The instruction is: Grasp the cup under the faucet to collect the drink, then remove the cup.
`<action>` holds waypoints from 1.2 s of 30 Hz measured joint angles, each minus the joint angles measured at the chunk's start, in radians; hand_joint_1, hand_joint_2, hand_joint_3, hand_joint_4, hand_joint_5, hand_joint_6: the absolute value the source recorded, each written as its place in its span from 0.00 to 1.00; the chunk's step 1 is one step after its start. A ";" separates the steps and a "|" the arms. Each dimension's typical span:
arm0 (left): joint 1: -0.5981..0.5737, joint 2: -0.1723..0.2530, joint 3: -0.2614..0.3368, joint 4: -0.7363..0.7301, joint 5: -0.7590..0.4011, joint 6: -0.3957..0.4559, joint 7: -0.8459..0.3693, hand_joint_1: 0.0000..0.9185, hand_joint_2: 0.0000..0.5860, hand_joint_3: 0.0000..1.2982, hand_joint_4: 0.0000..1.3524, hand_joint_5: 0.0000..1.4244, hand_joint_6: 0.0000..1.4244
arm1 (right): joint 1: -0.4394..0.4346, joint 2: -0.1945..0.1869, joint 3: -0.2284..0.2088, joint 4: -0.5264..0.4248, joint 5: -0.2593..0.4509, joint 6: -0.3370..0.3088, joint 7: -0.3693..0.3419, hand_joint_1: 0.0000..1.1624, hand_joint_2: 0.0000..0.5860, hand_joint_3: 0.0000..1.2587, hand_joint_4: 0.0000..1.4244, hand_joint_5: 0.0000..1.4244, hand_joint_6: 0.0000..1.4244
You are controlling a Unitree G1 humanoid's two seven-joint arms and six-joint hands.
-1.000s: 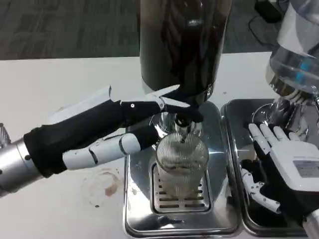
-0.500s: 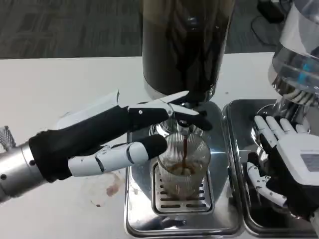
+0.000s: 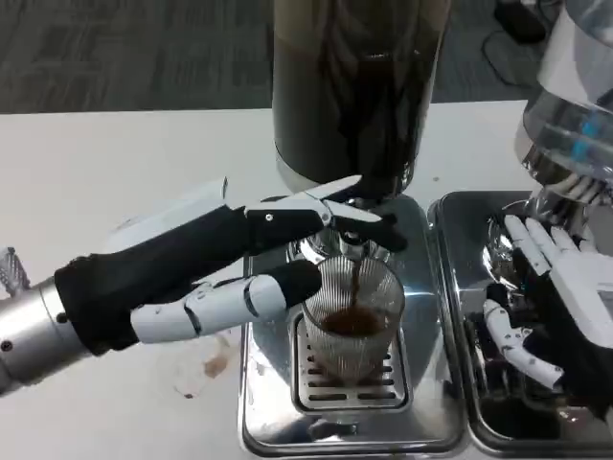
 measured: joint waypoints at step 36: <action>0.042 0.032 0.037 -0.077 -0.005 0.064 0.021 0.00 0.48 0.24 0.01 0.10 0.04 | -0.060 0.019 -0.042 0.056 0.648 -0.050 0.246 0.62 0.28 0.00 0.00 0.00 0.02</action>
